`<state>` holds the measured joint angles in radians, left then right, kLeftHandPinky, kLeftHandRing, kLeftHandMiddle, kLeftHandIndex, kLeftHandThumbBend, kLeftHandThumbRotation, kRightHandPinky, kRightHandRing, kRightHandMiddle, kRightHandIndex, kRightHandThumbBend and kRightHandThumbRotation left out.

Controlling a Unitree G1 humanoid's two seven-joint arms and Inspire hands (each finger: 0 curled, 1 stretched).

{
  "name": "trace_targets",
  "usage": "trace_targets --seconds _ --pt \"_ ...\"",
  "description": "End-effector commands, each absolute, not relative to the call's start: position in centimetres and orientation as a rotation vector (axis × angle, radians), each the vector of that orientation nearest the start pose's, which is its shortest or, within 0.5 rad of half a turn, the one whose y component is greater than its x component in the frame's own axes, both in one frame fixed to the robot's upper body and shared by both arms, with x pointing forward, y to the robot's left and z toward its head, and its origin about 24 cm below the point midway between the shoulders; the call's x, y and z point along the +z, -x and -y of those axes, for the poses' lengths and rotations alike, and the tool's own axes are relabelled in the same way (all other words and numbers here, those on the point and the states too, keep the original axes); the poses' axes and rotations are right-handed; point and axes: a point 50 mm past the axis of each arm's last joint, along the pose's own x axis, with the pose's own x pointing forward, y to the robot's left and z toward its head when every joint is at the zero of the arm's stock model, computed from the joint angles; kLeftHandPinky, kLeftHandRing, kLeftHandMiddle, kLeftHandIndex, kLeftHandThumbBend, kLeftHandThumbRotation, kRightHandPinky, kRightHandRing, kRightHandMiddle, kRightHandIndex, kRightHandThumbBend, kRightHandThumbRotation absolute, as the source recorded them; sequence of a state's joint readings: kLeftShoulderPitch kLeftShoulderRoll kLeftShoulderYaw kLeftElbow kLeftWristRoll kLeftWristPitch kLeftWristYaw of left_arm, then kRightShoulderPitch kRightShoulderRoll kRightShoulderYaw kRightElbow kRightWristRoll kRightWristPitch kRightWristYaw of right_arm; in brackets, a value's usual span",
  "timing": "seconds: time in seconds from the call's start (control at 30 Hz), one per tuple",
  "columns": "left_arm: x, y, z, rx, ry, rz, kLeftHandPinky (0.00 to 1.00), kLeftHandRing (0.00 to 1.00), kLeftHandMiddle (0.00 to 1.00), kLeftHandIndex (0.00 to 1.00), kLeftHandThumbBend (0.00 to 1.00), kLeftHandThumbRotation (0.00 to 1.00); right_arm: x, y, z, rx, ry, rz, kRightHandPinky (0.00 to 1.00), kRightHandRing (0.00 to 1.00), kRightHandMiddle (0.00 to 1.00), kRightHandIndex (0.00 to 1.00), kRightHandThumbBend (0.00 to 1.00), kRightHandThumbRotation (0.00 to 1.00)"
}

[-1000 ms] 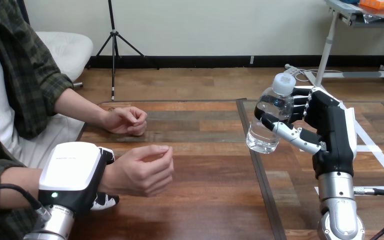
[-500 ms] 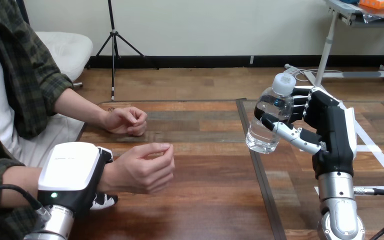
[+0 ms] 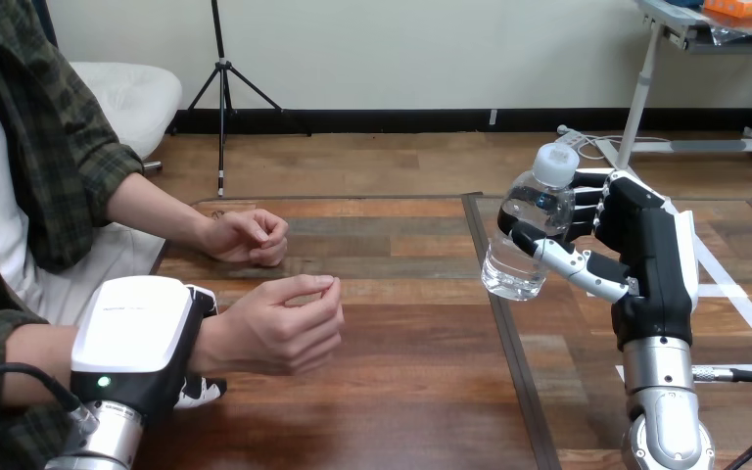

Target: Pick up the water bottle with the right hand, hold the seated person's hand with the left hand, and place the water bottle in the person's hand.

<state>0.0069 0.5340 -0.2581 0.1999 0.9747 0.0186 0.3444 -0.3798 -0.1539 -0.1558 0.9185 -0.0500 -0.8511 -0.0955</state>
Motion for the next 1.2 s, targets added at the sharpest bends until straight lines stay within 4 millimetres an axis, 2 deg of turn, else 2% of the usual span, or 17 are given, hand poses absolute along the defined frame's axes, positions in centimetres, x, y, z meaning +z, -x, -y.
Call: trace_targets --seconds 0.0,1.17 --pt "3.09 -24.88 -21.68 0.004 -1.524 0.162 0.30 0.33 0.38 0.38 0.84 0.00 5.73 -30.70 19.52 -0.137 0.127 0.468 0.39 0.44 0.49 0.53 0.71 0.00" --pt "3.22 -24.99 -21.40 0.014 -1.463 0.171 0.29 0.32 0.36 0.36 0.81 0.00 5.74 -30.79 19.56 -0.134 0.130 0.467 0.39 0.44 0.49 0.53 0.71 0.00"
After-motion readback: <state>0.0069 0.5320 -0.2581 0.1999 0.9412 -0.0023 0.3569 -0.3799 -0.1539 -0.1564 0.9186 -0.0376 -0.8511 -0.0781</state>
